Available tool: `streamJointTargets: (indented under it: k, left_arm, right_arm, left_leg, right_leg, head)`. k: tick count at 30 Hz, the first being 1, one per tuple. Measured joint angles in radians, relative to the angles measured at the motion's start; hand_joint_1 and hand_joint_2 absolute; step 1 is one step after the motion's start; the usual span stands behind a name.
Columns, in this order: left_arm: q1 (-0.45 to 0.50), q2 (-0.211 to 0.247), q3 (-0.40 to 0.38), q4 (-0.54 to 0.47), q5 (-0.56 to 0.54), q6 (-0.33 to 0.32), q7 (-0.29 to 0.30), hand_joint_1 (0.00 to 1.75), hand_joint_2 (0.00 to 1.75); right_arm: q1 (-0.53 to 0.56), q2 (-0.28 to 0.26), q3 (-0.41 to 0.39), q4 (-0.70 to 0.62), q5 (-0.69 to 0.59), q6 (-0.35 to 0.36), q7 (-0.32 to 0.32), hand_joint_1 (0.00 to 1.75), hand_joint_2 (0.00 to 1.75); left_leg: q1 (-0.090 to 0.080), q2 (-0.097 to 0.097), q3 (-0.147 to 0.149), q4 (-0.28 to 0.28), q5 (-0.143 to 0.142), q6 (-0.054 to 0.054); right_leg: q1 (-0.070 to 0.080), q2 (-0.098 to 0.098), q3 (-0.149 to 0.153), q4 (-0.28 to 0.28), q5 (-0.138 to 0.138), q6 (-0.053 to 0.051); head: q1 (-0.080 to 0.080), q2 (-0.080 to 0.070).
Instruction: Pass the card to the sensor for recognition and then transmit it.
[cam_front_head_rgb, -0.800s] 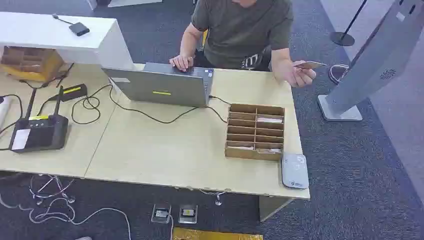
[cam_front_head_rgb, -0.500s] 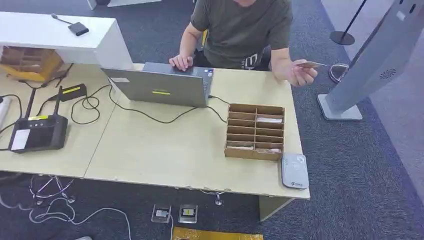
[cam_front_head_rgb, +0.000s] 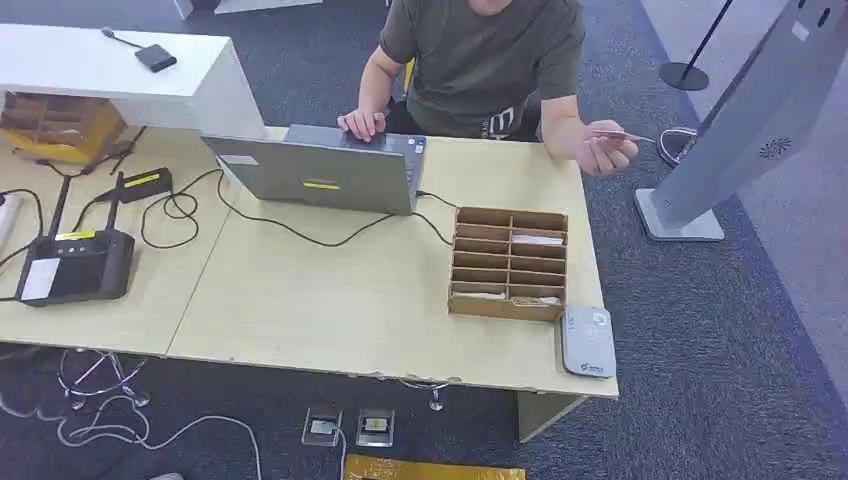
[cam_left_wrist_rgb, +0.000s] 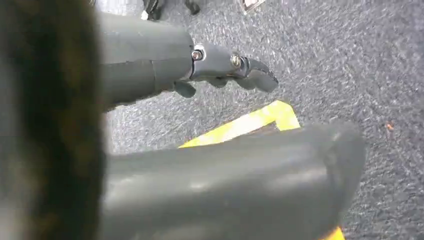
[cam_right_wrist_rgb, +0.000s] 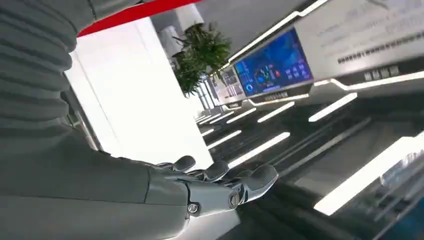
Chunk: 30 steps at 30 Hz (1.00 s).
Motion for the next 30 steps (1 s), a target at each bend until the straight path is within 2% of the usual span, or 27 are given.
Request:
streamJointTargets:
  k: [3, 6, 12, 18, 23, 27, 30]
  left_arm:
    - [0.000, 0.004, 0.000, 0.000, -0.010, -0.006, 0.021, 0.00, 0.00]
    - [0.000, 0.005, 0.000, 0.000, -0.020, 0.003, 0.032, 0.00, 0.00]
    - [0.000, 0.000, 0.000, 0.000, -0.034, 0.030, 0.049, 0.00, 0.00]
    - [-0.001, -0.009, 0.000, 0.000, -0.045, 0.037, 0.076, 0.00, 0.00]
    - [-0.001, -0.018, 0.000, 0.000, -0.054, 0.034, 0.087, 0.00, 0.00]
    - [-0.001, -0.018, 0.000, 0.000, -0.052, 0.013, 0.087, 0.00, 0.00]
    - [-0.001, -0.017, 0.001, 0.000, -0.052, 0.002, 0.090, 0.00, 0.00]
  right_arm:
    - [-0.138, -0.004, 0.115, 0.000, 0.021, 0.139, 0.005, 0.00, 1.75]
    - [-0.292, 0.000, 0.254, 0.000, 0.054, 0.237, 0.004, 0.00, 1.75]
    - [-0.556, 0.056, 0.558, 0.000, 0.072, 0.307, 0.018, 0.00, 1.75]
    - [-0.725, 0.145, 0.810, -0.002, 0.034, 0.353, 0.036, 0.00, 1.75]
    - [-0.791, 0.242, 0.939, -0.002, 0.008, 0.359, 0.036, 0.00, 1.75]
    - [-0.782, 0.315, 0.978, -0.003, -0.005, 0.371, 0.036, 0.00, 1.75]
    - [-0.760, 0.346, 0.995, -0.008, -0.032, 0.367, 0.037, 0.00, 1.75]
  left_leg:
    - [0.001, 0.000, -0.003, 0.000, 0.000, 0.000]
    - [0.002, 0.000, -0.003, 0.000, 0.000, -0.001]
    - [0.002, -0.001, -0.004, 0.000, 0.001, -0.001]
    - [0.002, -0.004, -0.003, 0.000, 0.002, -0.001]
    - [0.002, -0.005, -0.003, 0.000, 0.002, -0.002]
    - [0.003, -0.006, -0.003, 0.000, 0.002, -0.003]
    - [0.003, -0.006, -0.003, 0.000, 0.002, -0.003]
  right_leg:
    - [0.001, 0.000, 0.000, 0.000, 0.000, 0.000]
    - [0.002, 0.000, 0.000, 0.001, 0.000, 0.000]
    - [0.002, -0.001, 0.000, 0.001, 0.000, 0.000]
    - [0.002, -0.004, 0.000, 0.001, 0.000, 0.000]
    - [0.002, -0.005, -0.001, 0.001, 0.000, 0.000]
    - [0.003, -0.005, -0.001, 0.001, 0.000, 0.000]
    - [0.003, -0.005, -0.001, 0.000, 0.000, 0.000]
  head:
    - [0.001, 0.000]
    - [0.002, 0.000]
    - [0.001, 0.000]
    - [0.000, 0.000]
    - [0.000, 0.000]
    - [0.000, 0.000]
    - [0.000, 0.000]
